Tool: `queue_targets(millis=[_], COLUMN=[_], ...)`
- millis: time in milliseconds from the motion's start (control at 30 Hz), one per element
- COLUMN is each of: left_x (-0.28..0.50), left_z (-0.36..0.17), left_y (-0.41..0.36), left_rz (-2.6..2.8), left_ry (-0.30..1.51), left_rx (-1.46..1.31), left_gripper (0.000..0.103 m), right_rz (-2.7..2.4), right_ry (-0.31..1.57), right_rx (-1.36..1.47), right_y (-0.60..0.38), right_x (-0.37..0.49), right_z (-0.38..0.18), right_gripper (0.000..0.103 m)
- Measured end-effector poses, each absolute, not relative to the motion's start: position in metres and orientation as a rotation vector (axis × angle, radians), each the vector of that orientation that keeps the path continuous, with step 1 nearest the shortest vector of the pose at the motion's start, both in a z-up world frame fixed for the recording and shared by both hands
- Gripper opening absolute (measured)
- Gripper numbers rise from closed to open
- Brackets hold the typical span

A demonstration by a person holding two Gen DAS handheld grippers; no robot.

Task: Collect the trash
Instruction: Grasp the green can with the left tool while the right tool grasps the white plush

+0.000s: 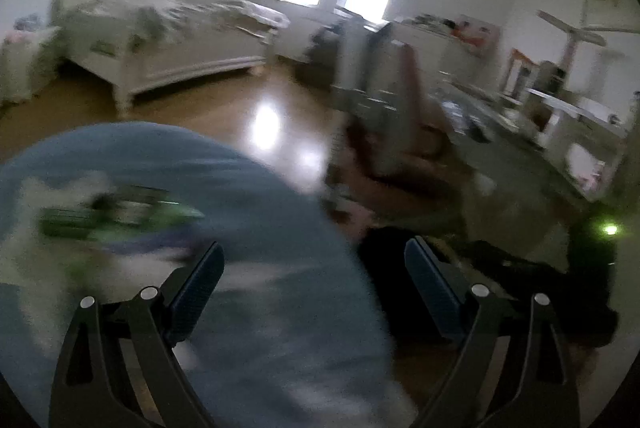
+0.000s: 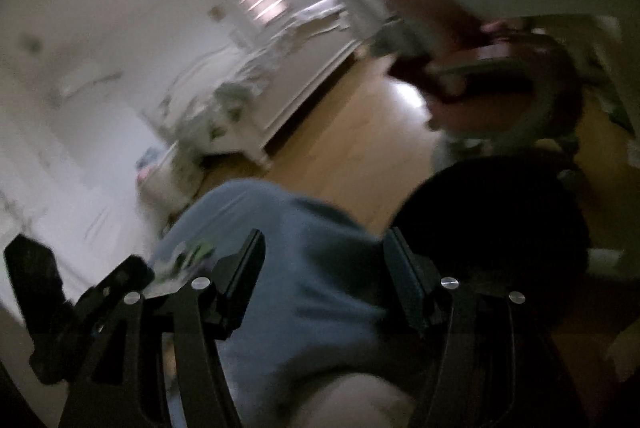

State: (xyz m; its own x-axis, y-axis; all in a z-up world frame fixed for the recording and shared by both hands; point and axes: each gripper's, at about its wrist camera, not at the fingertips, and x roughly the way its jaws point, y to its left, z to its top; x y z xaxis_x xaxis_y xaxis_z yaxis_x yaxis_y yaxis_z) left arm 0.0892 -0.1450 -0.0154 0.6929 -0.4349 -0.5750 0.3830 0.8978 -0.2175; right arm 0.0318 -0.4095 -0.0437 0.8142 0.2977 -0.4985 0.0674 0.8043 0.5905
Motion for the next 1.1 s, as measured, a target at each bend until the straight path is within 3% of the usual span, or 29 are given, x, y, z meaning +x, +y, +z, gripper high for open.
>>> queue_targets(millis=[267,700,867,1033,1067,1100], left_x=[0.126,0.206,0.215,0.218,0.216,0.212], left_z=[-0.021,-0.069,-0.082,-0.08,-0.08,-0.079], left_y=[-0.026,0.013,0.009,0.011,0.011,0.011], left_rz=[-0.218,-0.41,-0.45,-0.478,-0.479,-0.47], left_ry=[0.641,0.764,0.829,0.844,0.85,0.857], left_rx=[0.188,0.438,0.46,0.425,0.416,0.404], left_gripper=[0.091,0.09,0.079,0.054,0.052,0.047], right_rz=[0.407,0.549,0.523,0.497,0.503,0.511], right_ry=[0.698,0.892,0.928,0.959,0.959,0.961], right_rx=[0.523,0.441,0.425,0.389,0.379,0.371], right_y=[-0.289,-0.185,-0.187,-0.18,-0.177,-0.175], right_x=[0.075,0.145,0.158,0.165,0.166,0.165], right_z=[-0.02,-0.044,-0.055,-0.064,-0.064,-0.062], right_gripper=[0.073,0.073,0.073,0.072,0.067,0.051])
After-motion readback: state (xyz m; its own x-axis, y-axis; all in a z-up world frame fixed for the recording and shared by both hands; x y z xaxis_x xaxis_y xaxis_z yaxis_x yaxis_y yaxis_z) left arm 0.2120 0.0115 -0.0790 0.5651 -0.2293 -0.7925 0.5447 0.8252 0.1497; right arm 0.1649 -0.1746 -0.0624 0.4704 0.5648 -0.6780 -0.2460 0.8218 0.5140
